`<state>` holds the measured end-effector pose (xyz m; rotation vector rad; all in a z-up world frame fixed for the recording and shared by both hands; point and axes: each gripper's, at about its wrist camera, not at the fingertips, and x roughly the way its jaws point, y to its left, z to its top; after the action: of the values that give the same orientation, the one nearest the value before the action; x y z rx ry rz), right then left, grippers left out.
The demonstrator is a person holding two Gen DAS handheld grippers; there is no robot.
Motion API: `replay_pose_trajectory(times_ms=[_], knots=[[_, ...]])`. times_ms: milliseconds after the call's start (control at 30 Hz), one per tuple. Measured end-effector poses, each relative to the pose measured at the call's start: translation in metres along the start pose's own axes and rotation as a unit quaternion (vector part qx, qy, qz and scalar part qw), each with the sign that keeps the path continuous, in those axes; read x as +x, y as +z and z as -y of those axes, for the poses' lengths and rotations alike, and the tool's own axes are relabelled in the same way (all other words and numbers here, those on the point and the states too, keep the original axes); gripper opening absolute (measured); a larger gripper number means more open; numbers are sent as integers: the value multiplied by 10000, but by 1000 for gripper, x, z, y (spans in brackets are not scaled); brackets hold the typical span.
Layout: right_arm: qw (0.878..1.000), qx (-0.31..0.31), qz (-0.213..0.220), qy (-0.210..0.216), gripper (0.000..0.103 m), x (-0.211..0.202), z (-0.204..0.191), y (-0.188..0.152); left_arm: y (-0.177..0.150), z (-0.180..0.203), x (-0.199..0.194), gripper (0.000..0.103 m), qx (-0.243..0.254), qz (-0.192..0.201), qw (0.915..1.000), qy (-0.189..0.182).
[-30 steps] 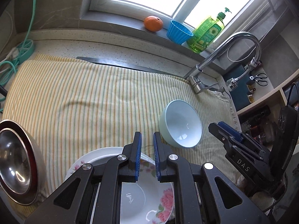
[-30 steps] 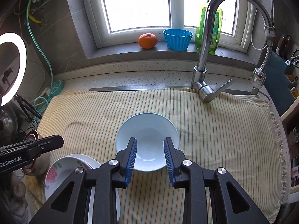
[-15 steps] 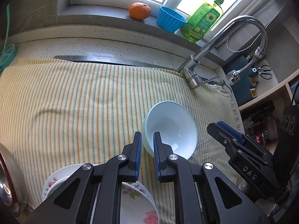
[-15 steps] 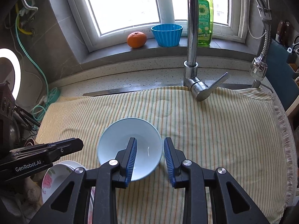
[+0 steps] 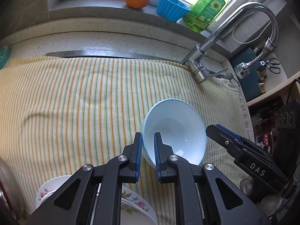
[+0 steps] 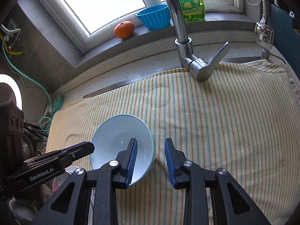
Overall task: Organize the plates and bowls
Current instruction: 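Close the right gripper on the pale blue bowl rim, then lift the pale blue bowl off the towel with the right gripper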
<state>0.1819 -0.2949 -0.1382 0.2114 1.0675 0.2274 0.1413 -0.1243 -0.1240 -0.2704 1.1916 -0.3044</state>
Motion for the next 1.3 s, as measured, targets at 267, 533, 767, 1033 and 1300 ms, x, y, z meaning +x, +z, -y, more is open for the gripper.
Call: replay_pose_trajectory(times_ms=[267, 533, 767, 1033, 1300], knots=[[9998, 115, -149, 112, 27, 12, 7, 0, 3, -1, 5, 11, -9, -26, 10000, 15], [9992, 204, -289, 186, 20, 20, 11, 2, 3, 1, 11, 11, 42, -79, 9999, 54], [9988, 202, -401, 205, 14, 25, 9, 1, 2, -1, 15, 11, 12, -124, 9999, 21], [9988, 151, -459, 124, 10, 29, 8, 1, 2, -2, 14, 11, 47, -113, 9999, 33], [9988, 158, -458, 29, 8, 28, 7, 1, 3, -1, 9, 11, 14, -88, 10000, -3]])
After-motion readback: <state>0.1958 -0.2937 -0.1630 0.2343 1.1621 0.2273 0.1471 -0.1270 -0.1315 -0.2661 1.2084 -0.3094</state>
